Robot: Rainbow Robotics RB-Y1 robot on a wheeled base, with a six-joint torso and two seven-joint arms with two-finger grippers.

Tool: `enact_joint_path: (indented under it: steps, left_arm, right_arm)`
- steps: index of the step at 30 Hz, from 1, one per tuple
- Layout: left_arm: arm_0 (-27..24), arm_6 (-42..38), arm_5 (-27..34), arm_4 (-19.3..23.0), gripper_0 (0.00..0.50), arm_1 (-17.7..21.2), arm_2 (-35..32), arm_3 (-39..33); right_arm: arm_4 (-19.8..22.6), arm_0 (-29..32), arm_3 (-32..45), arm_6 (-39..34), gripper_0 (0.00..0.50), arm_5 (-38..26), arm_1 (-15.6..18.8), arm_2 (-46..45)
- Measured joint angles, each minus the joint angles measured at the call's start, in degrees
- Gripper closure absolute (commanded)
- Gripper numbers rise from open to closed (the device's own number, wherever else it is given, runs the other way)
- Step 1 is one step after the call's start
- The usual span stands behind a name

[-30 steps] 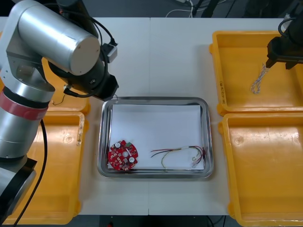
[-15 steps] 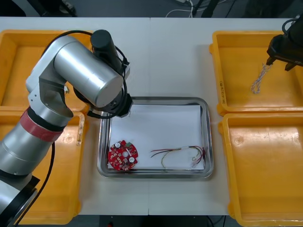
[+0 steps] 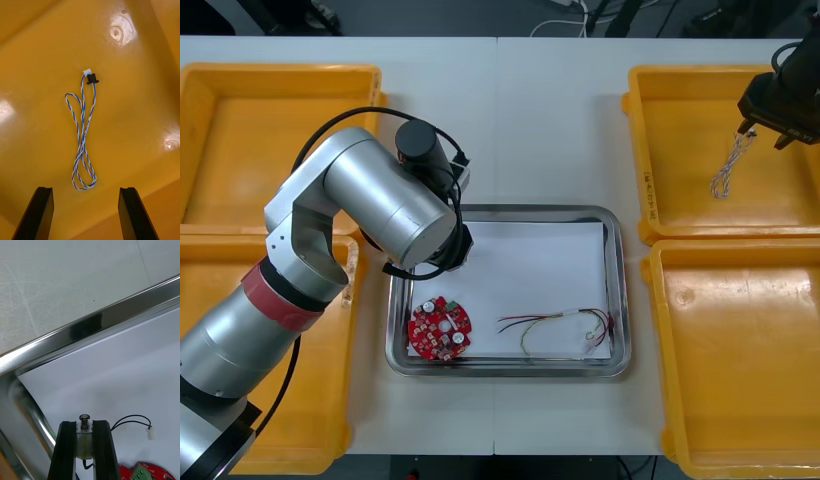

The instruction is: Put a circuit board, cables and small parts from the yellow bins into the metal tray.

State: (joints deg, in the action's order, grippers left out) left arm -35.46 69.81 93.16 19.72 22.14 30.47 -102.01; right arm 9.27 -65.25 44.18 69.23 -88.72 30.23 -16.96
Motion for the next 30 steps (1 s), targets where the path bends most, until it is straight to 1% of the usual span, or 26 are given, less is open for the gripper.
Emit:
enact_joint_path:
  steps: [5,12,15,16,17,18,19,20,21,30]
  left_arm:
    - [0.0,0.0,-2.4,-0.6,0.500,0.0,1.4,2.7]
    - [0.0,-0.1,-2.5,-0.6,0.499,0.0,1.6,2.9]
    - [0.1,-0.4,-2.5,-0.7,0.485,0.0,1.6,2.9]
    - [0.2,-0.6,-2.5,-0.8,0.405,0.0,1.6,2.9]
    - [0.3,-0.8,-2.5,-0.8,0.272,0.0,1.6,2.9]
    - [0.4,-0.9,-2.5,-0.8,0.196,0.0,1.6,2.9]
    - [0.4,-1.0,-2.5,-0.8,0.100,0.0,1.6,2.9]
    - [0.4,-1.0,-2.5,-0.8,0.039,0.0,1.6,2.9]
    - [0.5,-1.0,-2.5,-0.8,0.000,0.0,1.6,2.9]
    - [0.5,-1.0,-3.1,-0.8,0.000,0.0,1.6,2.9]
  right_arm:
    - [0.0,-0.4,-3.6,0.0,0.000,4.0,-0.1,0.0]
    - [0.1,-1.2,-7.7,0.0,0.000,8.1,-0.4,0.0]
    - [0.7,-1.3,-9.5,0.0,0.000,10.5,-0.4,0.0]
    - [1.1,-1.4,-10.3,0.0,0.000,11.4,-0.4,0.0]
    - [1.4,-1.4,-11.1,0.0,0.000,12.4,-0.4,0.0]
    - [1.7,-1.4,-11.9,0.0,0.000,13.1,-0.4,-0.1]
    - [1.9,-1.4,-12.5,0.0,0.000,13.7,-0.4,-0.1]
    - [1.9,-1.4,-13.2,0.0,0.000,14.3,-0.4,-0.1]
    - [2.0,-1.4,-13.7,0.0,0.000,14.7,-0.4,-0.1]
    - [2.4,-1.5,-15.9,0.0,0.000,17.0,-0.4,-0.1]
